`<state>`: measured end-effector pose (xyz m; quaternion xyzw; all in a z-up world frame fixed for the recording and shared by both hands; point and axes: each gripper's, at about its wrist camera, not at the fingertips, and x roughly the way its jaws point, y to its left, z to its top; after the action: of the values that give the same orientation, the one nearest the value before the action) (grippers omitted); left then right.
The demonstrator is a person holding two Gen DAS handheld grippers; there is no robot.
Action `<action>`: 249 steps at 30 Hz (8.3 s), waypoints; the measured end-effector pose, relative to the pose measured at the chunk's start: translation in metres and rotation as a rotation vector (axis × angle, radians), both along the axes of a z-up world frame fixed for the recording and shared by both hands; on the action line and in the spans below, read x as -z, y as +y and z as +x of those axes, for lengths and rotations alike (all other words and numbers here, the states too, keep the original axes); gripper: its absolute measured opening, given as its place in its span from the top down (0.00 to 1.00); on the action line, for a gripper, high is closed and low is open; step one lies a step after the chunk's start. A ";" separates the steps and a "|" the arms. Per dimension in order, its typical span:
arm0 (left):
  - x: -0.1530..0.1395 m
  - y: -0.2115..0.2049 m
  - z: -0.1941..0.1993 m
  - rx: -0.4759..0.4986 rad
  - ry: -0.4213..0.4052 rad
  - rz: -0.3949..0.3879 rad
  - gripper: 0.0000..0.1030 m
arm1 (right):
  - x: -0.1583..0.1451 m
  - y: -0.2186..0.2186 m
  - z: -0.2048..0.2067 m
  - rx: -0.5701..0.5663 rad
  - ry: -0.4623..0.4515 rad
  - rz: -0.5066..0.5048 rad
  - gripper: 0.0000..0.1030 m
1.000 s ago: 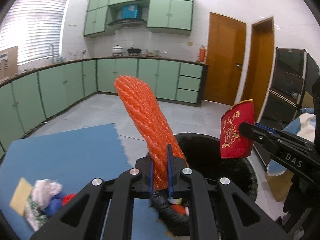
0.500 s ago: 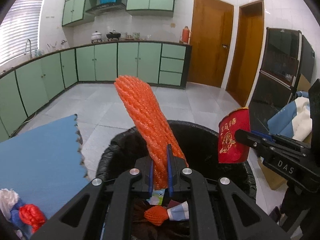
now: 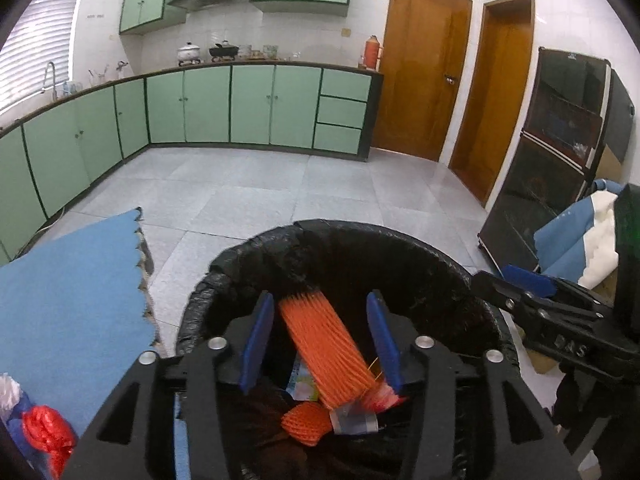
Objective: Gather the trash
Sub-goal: 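Move both open tools back toward the trash pile, then grasp the red plastic bag with the right tool, then grasp the yellow sponge with the left tool while the right tool holds the bag, then carry sponge and bag over the black bin and open both tools to drop them, then move both open tools back toward the remaining pile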
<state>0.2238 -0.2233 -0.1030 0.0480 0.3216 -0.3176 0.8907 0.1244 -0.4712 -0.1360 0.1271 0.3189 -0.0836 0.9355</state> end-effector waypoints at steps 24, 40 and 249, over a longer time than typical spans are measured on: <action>-0.058 0.233 -0.054 -0.399 -0.190 -0.004 0.17 | -0.060 0.163 0.001 -0.125 -0.100 -0.043 0.05; -0.027 0.336 -0.077 -0.595 -0.181 0.070 0.17 | -0.034 0.300 0.025 -0.317 -0.083 -0.110 0.05; -0.057 0.258 -0.051 -0.538 -0.225 0.068 0.21 | -0.056 0.194 0.001 -0.163 -0.126 -0.061 0.09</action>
<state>0.1723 0.0348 -0.0463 0.0257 0.2326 -0.0518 0.9709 0.1249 -0.2769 -0.0800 0.0774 0.2661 -0.0088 0.9608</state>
